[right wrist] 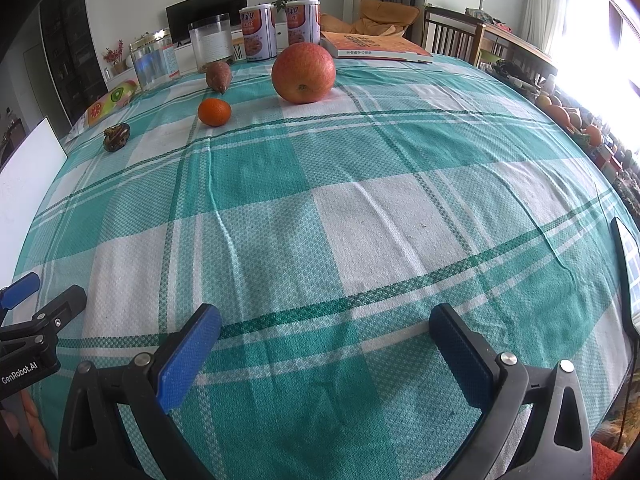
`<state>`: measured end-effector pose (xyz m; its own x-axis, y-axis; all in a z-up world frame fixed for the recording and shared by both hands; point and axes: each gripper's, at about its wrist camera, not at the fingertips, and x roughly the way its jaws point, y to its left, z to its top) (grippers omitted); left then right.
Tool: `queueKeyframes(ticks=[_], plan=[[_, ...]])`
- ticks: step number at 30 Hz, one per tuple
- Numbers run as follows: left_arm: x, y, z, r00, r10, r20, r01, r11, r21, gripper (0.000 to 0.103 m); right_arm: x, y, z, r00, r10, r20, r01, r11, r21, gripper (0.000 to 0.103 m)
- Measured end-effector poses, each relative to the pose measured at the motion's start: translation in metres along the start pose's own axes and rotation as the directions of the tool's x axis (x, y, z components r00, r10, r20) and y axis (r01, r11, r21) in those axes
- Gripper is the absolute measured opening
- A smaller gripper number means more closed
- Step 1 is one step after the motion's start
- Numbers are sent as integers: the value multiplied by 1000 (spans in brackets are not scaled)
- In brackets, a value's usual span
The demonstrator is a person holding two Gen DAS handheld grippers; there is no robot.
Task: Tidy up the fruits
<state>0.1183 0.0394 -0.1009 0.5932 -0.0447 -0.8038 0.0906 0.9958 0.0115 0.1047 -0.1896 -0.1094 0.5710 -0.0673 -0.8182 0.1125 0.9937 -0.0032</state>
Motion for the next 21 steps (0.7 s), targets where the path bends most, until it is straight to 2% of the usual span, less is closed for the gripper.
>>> queueKeyframes(ticks=[5, 8, 10, 12, 16, 21], plan=[[0, 1, 0, 1000, -4, -1, 4, 1000, -2, 103, -1, 0, -1, 1000, 3, 1, -3, 1000, -2, 103], [0, 3, 4, 998, -38, -53, 38, 999, 3, 102, -1, 0, -1, 1000, 3, 1, -3, 1000, -2, 103], [-2, 12, 14, 995, -84, -54, 80, 994, -69, 101, 0, 0, 0, 1000, 3, 1, -3, 1000, -2, 103], [-3, 23, 32, 994, -110, -22, 106, 983, -149, 101, 0, 0, 0, 1000, 2, 1, -2, 1000, -3, 103], [19, 39, 83, 996, -85, 25, 89, 962, -259, 101, 0, 0, 0, 1000, 3, 1, -3, 1000, -3, 103], [83, 40, 139, 1000, 4, -23, -9, 976, -219, 96, 0, 0, 0, 1000, 3, 1, -3, 1000, -4, 103]])
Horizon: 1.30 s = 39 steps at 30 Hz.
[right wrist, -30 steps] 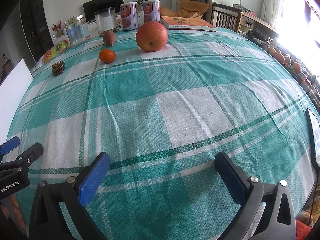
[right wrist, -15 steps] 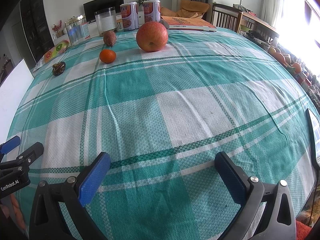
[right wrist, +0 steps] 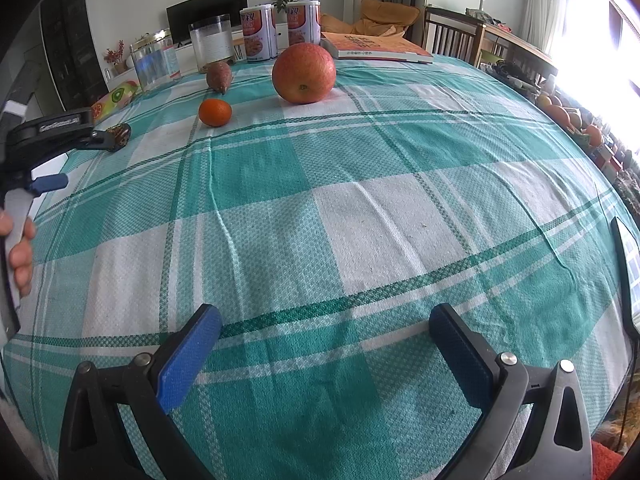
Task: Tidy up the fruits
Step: 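Move the left gripper to the last water chestnut while the right gripper approaches the red apple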
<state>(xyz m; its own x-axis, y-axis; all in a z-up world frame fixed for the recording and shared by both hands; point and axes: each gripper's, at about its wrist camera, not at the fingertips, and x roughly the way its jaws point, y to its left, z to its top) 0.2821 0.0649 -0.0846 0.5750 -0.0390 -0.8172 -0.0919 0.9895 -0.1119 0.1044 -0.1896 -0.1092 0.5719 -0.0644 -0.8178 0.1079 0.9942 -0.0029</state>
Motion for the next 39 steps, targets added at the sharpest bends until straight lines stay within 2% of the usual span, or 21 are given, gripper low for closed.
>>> queueKeyframes(ticks=[3, 4, 5, 7, 11, 17, 22, 25, 29, 30, 33, 34, 39], plan=[[24, -6, 18, 999, 33, -5, -33, 998, 45, 87, 0, 0, 0, 1000, -1, 0, 1, 1000, 0, 103], [30, -6, 20, 999, 41, -14, -40, 998, 44, 80, 0, 0, 0, 1000, -1, 0, 1, 1000, 0, 103], [31, -6, 22, 998, 67, 8, -68, 997, 48, 78, 0, 0, 0, 1000, -1, 0, 1, 1000, 0, 103], [28, -7, 21, 996, 75, 39, -77, 994, 72, 44, 1, 0, 0, 1000, -1, 0, 1, 1000, -1, 103], [17, -7, 11, 992, 109, 67, -116, 986, 118, 44, 1, 0, 1, 1000, -1, 0, 1, 1000, -1, 103], [-33, -3, -23, 996, 63, 63, -72, 985, 157, 44, 1, 0, 1, 1000, 0, 0, 0, 1000, -1, 103], [-74, 4, -69, 1000, 13, 27, -17, 989, 147, 45, 1, 0, 1, 1000, 0, 0, 0, 1000, -2, 103], [-84, 3, -98, 1000, 6, 4, -7, 986, 166, 45, 1, 0, 1, 1000, 2, 0, -2, 1000, -2, 103], [-84, -4, -117, 1000, 16, 11, -18, 978, 209, 46, 0, 1, 1, 1000, 1, 0, -1, 1000, -2, 103], [-84, -5, -120, 1000, 20, 13, -23, 977, 214, 51, 0, 1, 1, 1000, 2, 0, -2, 1000, -2, 103], [-79, -7, -124, 998, 46, 34, -53, 971, 235, 82, 0, 1, 1, 1000, 2, 0, -2, 1000, -3, 103], [-77, -7, -126, 997, 59, 40, -67, 968, 244, 87, 0, 1, 1, 1000, 2, 0, -2, 1000, -3, 103], [-76, -1, -129, 996, 61, 63, -73, 972, 222, 96, 0, 1, 0, 1000, 3, 0, -3, 1000, -3, 103]])
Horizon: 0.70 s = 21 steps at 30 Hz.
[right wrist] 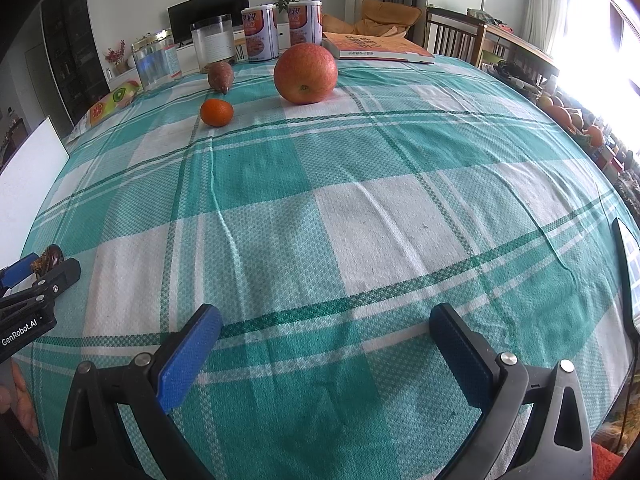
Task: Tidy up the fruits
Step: 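Move the left gripper to the last water chestnut while the right gripper approaches the red apple, then close the left gripper on the water chestnut while the right gripper closes on the red apple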
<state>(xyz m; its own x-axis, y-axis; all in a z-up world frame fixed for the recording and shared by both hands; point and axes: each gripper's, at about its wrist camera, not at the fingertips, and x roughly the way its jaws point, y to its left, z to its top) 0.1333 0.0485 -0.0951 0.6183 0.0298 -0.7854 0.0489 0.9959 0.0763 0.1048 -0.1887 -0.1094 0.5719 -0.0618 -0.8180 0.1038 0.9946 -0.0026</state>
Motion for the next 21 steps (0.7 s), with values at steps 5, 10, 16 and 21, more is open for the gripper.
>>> queueKeyframes(ticks=[5, 10, 16, 21], plan=[[3, 2, 0, 1000, -7, -11, 7, 1000, -16, 99, -6, -19, 6, 992, 124, 31, -126, 987, 102, 103], [4, 3, -1, 1000, -10, -15, 9, 1000, -22, 101, 4, -30, 68, 982, 176, 71, -184, 974, 133, 103], [5, 4, -1, 1000, -13, -17, 13, 1000, -26, 102, 59, -4, 180, 989, 141, 49, -144, 988, 62, 103], [5, 4, 0, 1000, -19, -19, 18, 999, -29, 102, 111, 12, 214, 990, 128, -58, -123, 990, 74, 103]])
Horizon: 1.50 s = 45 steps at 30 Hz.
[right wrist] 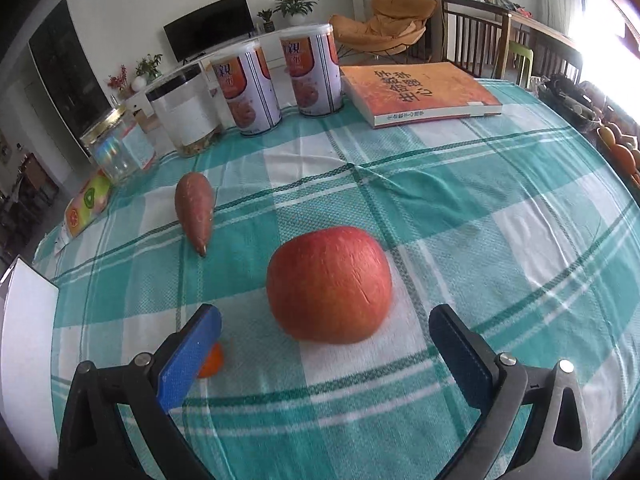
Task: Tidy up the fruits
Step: 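Close the left gripper on the water chestnut while the right gripper closes on the red apple, then carry both fruits over the bin and open both grippers to drop them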
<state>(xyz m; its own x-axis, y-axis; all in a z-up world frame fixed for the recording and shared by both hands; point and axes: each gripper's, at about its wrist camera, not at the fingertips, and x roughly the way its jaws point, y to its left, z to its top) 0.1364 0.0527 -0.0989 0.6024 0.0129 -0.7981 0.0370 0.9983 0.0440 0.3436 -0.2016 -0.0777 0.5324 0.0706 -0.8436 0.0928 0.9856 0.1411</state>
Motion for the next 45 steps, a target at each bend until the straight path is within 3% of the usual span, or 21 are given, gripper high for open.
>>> queueKeyframes(ticks=[1, 2, 3, 4, 10, 14, 17, 18, 19, 21, 26, 32, 36, 40, 42, 45], plan=[[0, 0, 0, 1000, -1, 0, 1, 1000, -1, 102, 5, -2, 2, 1000, 7, -12, -7, 1000, 12, 99], [0, 0, 0, 1000, -2, -1, 2, 1000, -1, 102, 10, -4, 3, 999, 23, -25, -22, 999, 27, 81], [1, 0, 0, 1000, -2, -1, 2, 1000, -1, 102, 14, -9, 2, 999, 28, -45, -26, 999, 41, 71], [1, 0, 0, 1000, -3, -1, 3, 1000, -2, 102, 14, -14, 1, 998, 53, -42, -50, 997, 60, 68], [1, 0, 1, 1000, -3, -1, 3, 1000, -2, 102, -19, -40, -30, 988, 153, 1, -152, 980, 131, 67], [1, 0, 1, 1000, -8, -2, 8, 1000, -3, 102, -62, -46, -80, 970, 242, 36, -245, 960, 139, 67], [0, 0, 2, 999, -49, -24, 49, 999, 15, 98, -88, -44, -128, 947, 319, 38, -321, 935, 153, 67], [-3, 1, 2, 998, -60, -28, 60, 998, 14, 92, -96, -41, -144, 940, 339, 37, -341, 928, 151, 67], [-6, 2, 1, 999, -50, -21, 51, 999, 10, 72, -102, -37, -160, 935, 352, 39, -354, 924, 144, 67], [-11, 6, 2, 998, -61, -18, 61, 998, 6, 43, -112, -30, -186, 933, 359, 38, -361, 925, 121, 67], [-29, 22, -1, 990, -142, -17, 140, 987, -82, 43, -120, -23, -233, 921, 386, 41, -389, 915, 105, 67], [-97, 33, -15, 952, -305, 33, 307, 944, -118, 43, -135, -10, -229, 913, 405, 37, -407, 909, 92, 67], [-144, 50, -21, 921, -382, 68, 388, 910, -145, 43, -149, 18, -223, 868, 496, 16, -496, 864, 86, 67], [-191, 96, -17, 911, -378, 165, 407, 889, -209, 43, -175, 63, -208, 788, 615, -4, -615, 788, 41, 67], [-210, 128, -15, 924, -316, 216, 364, 898, -248, 43, -189, 94, -201, 755, 656, -20, -656, 755, -5, 67], [-221, 181, -20, 955, -152, 256, 233, 918, -322, 43, -207, 146, -197, 695, 715, -73, -719, 691, -78, 67]])
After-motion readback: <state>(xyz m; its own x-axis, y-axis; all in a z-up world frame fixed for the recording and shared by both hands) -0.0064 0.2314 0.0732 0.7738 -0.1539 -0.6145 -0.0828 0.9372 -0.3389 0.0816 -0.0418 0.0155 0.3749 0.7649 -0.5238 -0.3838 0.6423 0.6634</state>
